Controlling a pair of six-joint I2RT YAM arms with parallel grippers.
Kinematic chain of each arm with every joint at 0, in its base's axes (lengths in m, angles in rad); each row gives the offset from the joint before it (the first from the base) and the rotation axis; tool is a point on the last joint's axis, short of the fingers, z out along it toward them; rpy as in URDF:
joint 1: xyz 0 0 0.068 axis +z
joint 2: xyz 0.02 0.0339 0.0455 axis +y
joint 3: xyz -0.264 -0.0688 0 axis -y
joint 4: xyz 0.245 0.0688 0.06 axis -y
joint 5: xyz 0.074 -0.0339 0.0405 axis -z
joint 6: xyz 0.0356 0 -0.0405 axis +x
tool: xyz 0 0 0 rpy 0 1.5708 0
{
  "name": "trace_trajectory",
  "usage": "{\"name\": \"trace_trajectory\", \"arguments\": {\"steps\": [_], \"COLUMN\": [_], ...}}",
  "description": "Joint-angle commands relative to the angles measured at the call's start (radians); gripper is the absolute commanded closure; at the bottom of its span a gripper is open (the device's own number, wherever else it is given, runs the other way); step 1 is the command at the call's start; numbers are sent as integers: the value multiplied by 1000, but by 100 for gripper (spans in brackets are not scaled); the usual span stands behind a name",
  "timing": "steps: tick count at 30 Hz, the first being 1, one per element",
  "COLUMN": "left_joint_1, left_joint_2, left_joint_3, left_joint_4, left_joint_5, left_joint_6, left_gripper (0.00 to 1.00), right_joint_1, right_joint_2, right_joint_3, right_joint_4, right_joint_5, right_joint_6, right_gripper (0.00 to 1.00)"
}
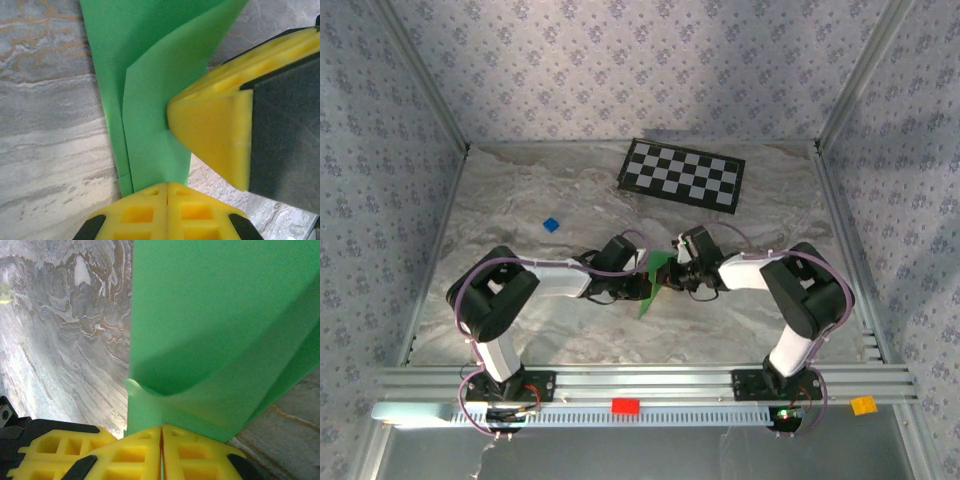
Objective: Fold a paper plane with a square sheet of paper (pick it up from the middle)
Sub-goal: Fold the wing for the fifth time at the center of the table.
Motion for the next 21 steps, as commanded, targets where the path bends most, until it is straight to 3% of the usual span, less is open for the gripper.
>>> {"name": "trace_trajectory", "arguments": {"steps": [1,11,21], "left_joint_1": [-20,-21,-20], "left_joint_2": [42,54,57], "left_joint_3": [-40,-37,-37], "left_joint_4": [-217,-220,-217], "left_joint_5": [-26,-20,-19], "left_joint_6": [25,29,28], "left_gripper": [100,100,100], "right_joint_1": [-48,-195,-263], "right_joint_2": [21,68,49], "right_joint_3": [9,41,98], "right_joint_4": [3,9,-44], "right_joint_5": [47,43,29], "right_joint_6": [-5,10,1], "right_gripper": [90,89,89]}}
